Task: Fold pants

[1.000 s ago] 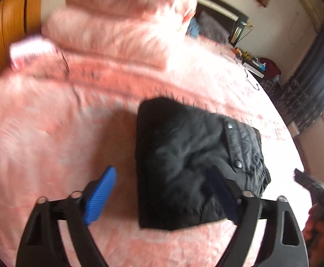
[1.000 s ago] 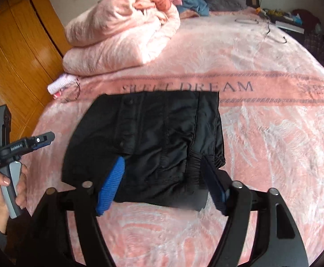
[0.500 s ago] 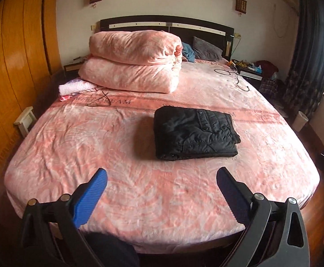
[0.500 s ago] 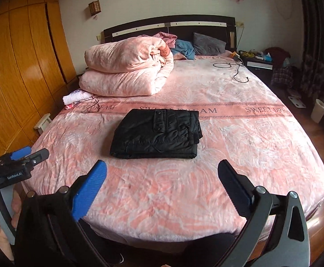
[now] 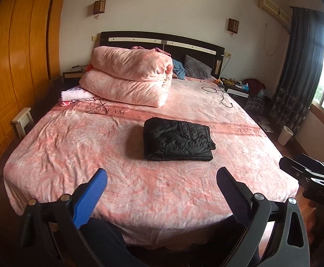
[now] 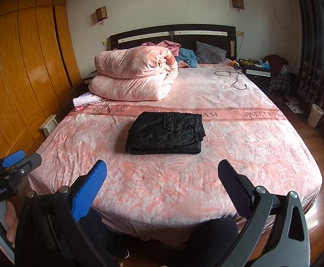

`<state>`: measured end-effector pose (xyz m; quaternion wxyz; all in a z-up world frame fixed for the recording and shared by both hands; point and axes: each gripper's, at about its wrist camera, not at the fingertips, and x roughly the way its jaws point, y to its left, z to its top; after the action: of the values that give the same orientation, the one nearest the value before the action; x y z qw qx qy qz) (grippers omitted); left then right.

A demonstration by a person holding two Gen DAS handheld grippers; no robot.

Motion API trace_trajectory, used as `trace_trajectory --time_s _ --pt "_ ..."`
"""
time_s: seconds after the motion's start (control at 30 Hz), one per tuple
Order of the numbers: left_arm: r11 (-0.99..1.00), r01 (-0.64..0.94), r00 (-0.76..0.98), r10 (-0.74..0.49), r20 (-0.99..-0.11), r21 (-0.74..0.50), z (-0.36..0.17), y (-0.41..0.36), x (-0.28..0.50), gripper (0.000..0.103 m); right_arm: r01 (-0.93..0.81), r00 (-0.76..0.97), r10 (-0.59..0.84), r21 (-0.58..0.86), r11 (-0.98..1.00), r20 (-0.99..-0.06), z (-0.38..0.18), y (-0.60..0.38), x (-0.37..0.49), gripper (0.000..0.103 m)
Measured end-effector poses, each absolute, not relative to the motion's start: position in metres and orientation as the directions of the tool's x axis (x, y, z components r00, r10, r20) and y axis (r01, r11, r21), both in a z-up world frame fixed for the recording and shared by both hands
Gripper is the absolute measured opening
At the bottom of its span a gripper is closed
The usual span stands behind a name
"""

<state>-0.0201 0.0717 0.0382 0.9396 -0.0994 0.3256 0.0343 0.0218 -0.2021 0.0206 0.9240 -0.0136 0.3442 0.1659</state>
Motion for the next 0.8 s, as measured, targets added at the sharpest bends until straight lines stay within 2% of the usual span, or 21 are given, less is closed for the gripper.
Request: trace_trajectory --time_s 0.8 --pt "0.977 -0.172 0.767 0.054 -0.639 -0.125 0.0373 0.0687 -0.0232 0.099 -0.277 0.734 0.229 0.025 0.96 -0.639 0.0147 -0.2024 0.0162 0.1"
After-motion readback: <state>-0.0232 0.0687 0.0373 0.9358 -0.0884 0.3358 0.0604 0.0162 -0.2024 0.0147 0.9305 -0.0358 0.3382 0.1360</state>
